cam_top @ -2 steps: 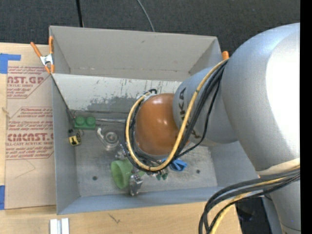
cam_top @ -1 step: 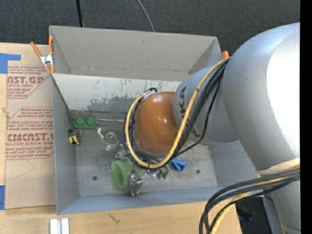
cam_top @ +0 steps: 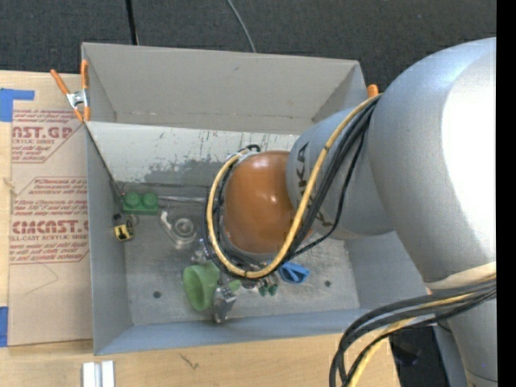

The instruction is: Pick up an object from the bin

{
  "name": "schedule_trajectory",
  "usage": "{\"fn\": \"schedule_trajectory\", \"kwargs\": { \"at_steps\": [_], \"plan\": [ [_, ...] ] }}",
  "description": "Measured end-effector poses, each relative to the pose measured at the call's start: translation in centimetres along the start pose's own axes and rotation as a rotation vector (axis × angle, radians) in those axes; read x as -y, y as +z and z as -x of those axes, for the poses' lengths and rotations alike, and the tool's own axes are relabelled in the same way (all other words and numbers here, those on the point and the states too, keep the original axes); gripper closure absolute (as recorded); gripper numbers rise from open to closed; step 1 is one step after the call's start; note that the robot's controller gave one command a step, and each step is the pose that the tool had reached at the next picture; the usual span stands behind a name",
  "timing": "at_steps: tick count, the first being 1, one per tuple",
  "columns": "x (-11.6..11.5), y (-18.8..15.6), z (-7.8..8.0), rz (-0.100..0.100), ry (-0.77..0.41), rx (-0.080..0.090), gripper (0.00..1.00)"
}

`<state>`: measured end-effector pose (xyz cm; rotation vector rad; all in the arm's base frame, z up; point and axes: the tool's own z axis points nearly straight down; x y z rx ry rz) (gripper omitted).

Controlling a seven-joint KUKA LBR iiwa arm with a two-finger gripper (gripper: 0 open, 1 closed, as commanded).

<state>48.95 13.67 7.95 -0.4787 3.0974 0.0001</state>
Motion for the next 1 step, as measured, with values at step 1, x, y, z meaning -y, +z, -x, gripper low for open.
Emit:
{"fn": "schedule_trajectory", "kwargs": {
  "at_steps": [1],
  "plan": [
    [-0.05, -2.56, 0.06, 0.001, -0.001, -0.005, 1.00]
  ]
}}
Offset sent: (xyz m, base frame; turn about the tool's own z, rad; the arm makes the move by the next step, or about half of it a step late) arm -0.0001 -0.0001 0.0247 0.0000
